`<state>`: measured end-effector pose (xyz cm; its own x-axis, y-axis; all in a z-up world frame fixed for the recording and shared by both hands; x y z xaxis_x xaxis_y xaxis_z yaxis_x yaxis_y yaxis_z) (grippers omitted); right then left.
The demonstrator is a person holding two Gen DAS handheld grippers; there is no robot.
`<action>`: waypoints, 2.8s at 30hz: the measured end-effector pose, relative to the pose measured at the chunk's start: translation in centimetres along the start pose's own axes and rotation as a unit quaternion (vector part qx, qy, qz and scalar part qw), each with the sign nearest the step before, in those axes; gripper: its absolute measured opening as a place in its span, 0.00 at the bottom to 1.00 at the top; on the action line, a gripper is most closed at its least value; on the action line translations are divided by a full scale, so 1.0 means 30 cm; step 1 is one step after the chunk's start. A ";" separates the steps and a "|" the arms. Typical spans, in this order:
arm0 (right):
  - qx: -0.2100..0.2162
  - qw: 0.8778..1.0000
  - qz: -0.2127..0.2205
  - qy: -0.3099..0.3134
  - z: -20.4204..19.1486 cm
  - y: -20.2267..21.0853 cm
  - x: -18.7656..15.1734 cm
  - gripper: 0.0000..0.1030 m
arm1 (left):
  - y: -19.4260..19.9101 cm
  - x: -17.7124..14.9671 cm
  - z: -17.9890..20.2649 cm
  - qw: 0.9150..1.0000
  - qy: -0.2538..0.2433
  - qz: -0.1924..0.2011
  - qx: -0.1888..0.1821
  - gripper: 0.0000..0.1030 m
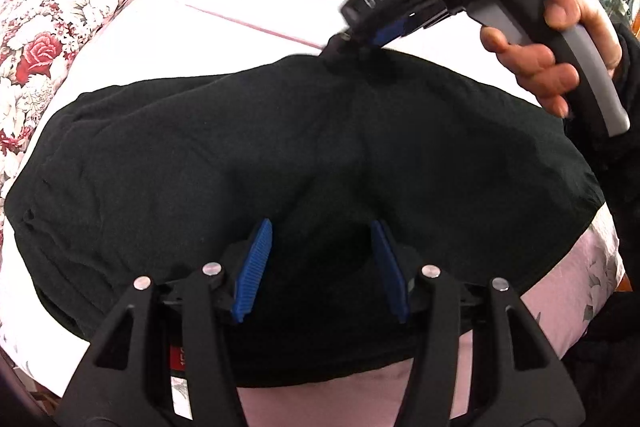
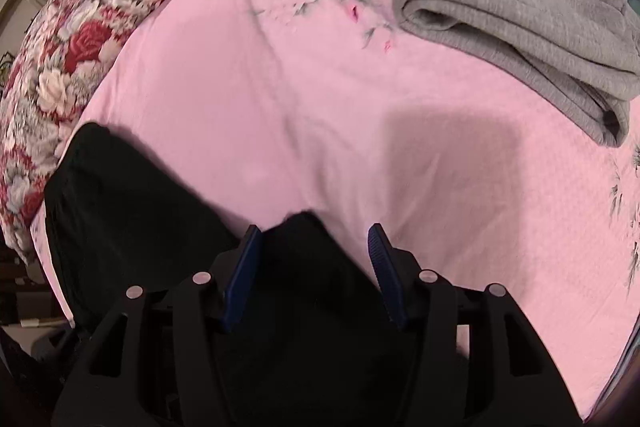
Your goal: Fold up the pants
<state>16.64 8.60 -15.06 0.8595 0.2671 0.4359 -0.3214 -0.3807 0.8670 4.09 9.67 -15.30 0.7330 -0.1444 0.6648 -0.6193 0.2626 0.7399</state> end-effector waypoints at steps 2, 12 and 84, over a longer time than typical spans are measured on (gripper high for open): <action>0.014 1.000 -0.003 0.014 -0.028 0.001 -0.015 0.22 | -0.001 0.000 -0.003 1.000 0.000 0.000 -0.003 0.52; -0.008 0.999 0.036 -0.007 0.068 -0.046 0.079 0.02 | -0.018 0.011 -0.012 1.000 0.007 -0.008 -0.002 0.52; -0.005 0.804 0.256 -0.537 1.374 0.702 -1.075 0.69 | -0.058 0.078 -0.130 0.992 0.120 -0.033 0.032 0.67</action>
<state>-1.48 -44.52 -20.80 0.4585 -0.8431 0.2810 -0.7410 -0.1882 0.6446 7.98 12.59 -15.43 0.8133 0.0734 0.5772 -0.5791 0.1985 0.7907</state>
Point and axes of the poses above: each gripper's, at about its wrist camera, not at the fingertips, and y roughly against the way its jaws point, z to its right, x to its top, the point moved 5 cm from there along -y, roughly the way its jaws point, and after that the axes turned 10 degrees about z, right-handed, at the moved point
